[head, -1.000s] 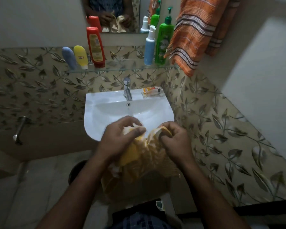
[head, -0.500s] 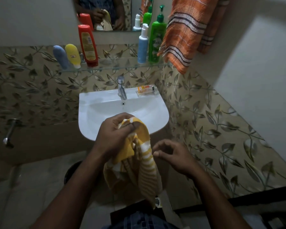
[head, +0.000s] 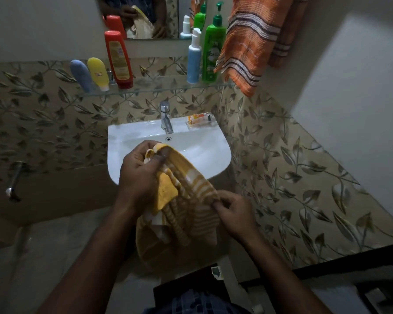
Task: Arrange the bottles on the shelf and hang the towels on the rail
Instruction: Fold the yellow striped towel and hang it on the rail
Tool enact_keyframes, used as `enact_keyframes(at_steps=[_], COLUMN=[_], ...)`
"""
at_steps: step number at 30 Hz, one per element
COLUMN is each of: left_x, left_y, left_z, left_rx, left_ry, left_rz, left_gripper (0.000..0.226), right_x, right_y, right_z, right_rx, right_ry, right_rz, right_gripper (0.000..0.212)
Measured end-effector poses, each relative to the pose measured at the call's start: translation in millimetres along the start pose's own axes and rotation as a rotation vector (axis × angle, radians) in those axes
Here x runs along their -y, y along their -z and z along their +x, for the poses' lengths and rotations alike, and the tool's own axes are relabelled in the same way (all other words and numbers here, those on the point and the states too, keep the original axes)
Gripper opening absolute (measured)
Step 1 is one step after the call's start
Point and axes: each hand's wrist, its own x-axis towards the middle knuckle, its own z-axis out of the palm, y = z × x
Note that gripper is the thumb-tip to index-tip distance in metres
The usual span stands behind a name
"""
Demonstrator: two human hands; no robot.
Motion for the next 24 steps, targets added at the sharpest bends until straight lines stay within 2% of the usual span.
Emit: enact_keyframes(at_steps=[4,7,8,9,11,12,13,14,16,18,24], left_x=[9,10,8,6,3,4,5,5,8,11,24], left_y=[4,5,6,9,13,16,19,22,28,35,24], left_z=[-5,-5,-3,0,4,5,5,6,6,5,-3], left_rx=[0.009,-0.085,-0.136,-0.183,-0.247,-0.265,-0.281,-0.298,-0.346,-0.379,-0.163], left_ry=[-0.005,0.012,0.018,0.022,0.027,0.022,0.020,0.024,0.046,0.075,0.122], left_rz=[0.046,-0.014,-0.050,-0.082,-0.104,-0.099,-0.100,-0.112,-0.150,-0.198,-0.101], left_gripper=[0.022,0.023,0.023,0.025,0.026,0.025,0.024,0.023,0.021,0.021,0.021], right_x=[10,18,21,22,13,5,-1,-8,-14,-11,-2], right_y=[24,37,41,45,53,57,62,68,78,84,75], right_z=[9,16,16,15,12,11,10,10,11,13,28], right_rx=[-0.179,-0.245,-0.199,-0.086,0.237,0.360,0.408,0.383,0.221,0.077,-0.182], right_ry=[0.107,0.175,0.165,0.149,0.110,0.082,0.044,0.000,-0.066,-0.115,-0.273], right_rz=[-0.049,-0.084,-0.052,-0.040,-0.101,-0.149,-0.189,-0.200,-0.160,-0.028,0.540], right_gripper=[0.033,0.017,0.009,0.004,0.011,0.013,0.012,0.014,0.026,0.025,0.030])
